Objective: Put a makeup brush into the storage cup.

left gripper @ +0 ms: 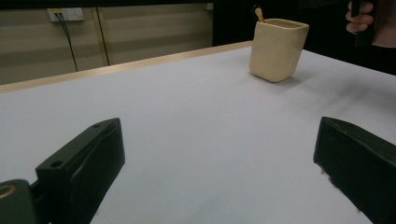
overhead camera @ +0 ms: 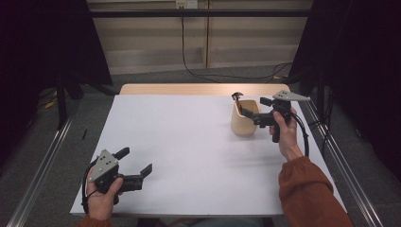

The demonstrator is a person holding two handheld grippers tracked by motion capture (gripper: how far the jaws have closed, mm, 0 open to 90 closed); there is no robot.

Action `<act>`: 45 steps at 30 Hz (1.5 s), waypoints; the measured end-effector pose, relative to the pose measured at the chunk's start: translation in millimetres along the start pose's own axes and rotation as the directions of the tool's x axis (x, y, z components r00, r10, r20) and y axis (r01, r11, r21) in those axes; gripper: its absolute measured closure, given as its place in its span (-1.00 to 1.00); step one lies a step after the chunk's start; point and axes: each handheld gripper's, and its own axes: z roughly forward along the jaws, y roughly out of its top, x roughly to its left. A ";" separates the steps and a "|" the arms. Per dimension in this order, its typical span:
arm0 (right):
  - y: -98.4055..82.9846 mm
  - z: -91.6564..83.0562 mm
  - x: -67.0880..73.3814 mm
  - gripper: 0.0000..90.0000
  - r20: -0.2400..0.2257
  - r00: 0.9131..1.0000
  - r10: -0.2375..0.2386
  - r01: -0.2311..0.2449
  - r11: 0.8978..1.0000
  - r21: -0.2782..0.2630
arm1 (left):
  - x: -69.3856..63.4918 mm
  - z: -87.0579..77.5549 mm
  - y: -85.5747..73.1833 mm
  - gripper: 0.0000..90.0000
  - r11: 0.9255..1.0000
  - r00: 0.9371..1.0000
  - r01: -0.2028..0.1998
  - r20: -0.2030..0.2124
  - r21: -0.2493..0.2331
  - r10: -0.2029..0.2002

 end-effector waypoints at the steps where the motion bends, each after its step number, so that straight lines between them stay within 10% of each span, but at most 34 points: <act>1: -0.6 -1.5 0.8 -0.96 0.003 1.000 -0.003 0.003 1.000 0.000 | 0.2 0.3 0.0 -0.96 1.000 1.000 -0.001 0.000 0.000 0.001; 45: -41.1 -72.4 35.6 -0.97 0.031 0.999 -0.043 0.042 0.999 0.033 | -0.6 -0.7 0.9 -0.96 1.000 1.000 -0.001 -0.007 -0.008 0.001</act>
